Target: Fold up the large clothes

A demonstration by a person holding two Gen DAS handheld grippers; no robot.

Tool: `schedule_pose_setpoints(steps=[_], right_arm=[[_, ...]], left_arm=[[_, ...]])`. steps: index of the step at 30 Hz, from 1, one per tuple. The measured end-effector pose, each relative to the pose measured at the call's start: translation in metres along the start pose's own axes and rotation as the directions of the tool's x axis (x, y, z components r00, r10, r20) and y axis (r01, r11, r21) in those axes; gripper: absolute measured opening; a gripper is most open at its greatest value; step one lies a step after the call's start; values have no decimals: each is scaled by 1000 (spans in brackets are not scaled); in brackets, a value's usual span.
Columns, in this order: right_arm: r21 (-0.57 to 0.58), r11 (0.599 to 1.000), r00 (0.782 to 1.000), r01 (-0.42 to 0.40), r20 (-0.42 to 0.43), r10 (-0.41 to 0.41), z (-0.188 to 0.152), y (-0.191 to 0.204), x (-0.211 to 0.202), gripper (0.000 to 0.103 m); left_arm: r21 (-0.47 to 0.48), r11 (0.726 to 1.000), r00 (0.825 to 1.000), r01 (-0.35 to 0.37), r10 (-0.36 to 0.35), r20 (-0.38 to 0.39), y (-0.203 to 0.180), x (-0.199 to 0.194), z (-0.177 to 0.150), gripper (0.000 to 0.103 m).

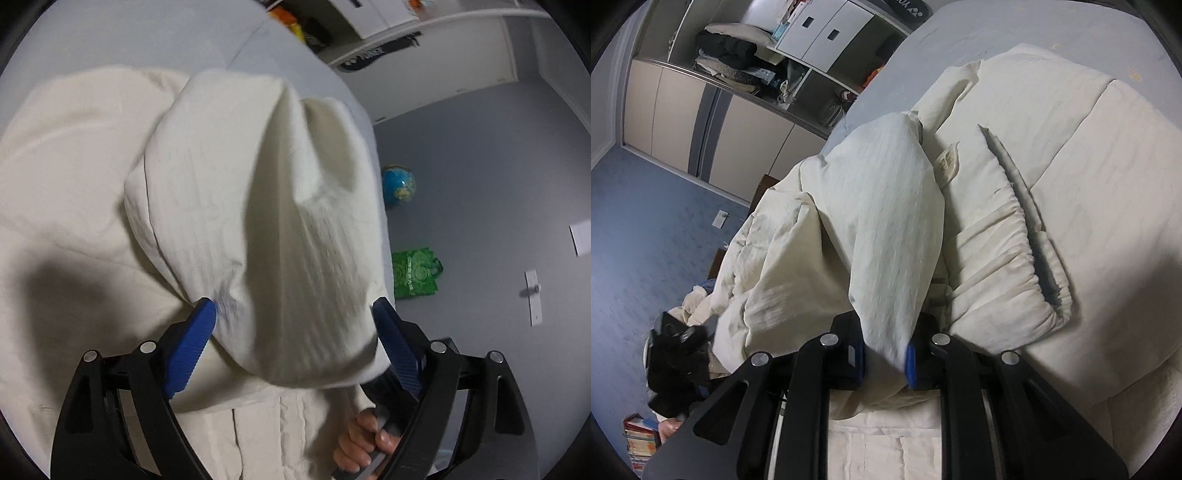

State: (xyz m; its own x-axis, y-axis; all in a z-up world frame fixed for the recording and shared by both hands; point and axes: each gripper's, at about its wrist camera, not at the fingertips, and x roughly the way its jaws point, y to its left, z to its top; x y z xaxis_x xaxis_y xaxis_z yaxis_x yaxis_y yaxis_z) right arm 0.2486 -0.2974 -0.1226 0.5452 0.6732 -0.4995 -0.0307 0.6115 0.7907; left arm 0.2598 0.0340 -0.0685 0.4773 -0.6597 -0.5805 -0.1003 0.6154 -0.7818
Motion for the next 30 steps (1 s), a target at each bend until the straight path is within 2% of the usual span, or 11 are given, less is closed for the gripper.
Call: schedule_pose_setpoints(steps=[3,5,9,11,13,15,16,19,23,26,30], right_arm=[[-4,1000,1000,-7,-2,7,3,4,2,13],[-8,1000,1000,-18,-5,18,7,9,4,13],[-40,998,999,-49,0,49,18,27,7,13],[-52,995,997,-81,14,82,31,42,8,13],[-56,990,991,-127,31,129,41,53,8,13],[-57,983,983,-172,51,175,52,63,11,13],[-53,981,980,-187,55,190,58,66,16,13],[-36,985,985,-167,38,168,62,56,34,13],[-25,997,997,-71,-2,71,51,23,46,13],[-24,998,998,-61,-8,61,44,6,35,13],[-25,999,999,-41,-31,40,35,0,20,13]], left_arm=[[12,1000,1000,22,-22,1,1,9,2,52],[7,997,997,73,-73,8,1,11,4,28],[50,980,975,190,-195,106,-5,-2,10,17],[114,957,941,267,-284,183,-17,-16,9,16],[235,922,898,308,-363,247,-37,-37,6,16],[329,895,880,300,-393,267,-52,-48,-1,16],[346,893,883,287,-387,265,-55,-47,-4,16],[358,911,922,205,-303,243,-51,-30,-13,16],[325,944,977,63,-124,172,-28,-3,-18,16],[274,961,993,-33,0,117,-3,12,-27,18],[216,975,996,-46,29,82,11,17,-42,20]])
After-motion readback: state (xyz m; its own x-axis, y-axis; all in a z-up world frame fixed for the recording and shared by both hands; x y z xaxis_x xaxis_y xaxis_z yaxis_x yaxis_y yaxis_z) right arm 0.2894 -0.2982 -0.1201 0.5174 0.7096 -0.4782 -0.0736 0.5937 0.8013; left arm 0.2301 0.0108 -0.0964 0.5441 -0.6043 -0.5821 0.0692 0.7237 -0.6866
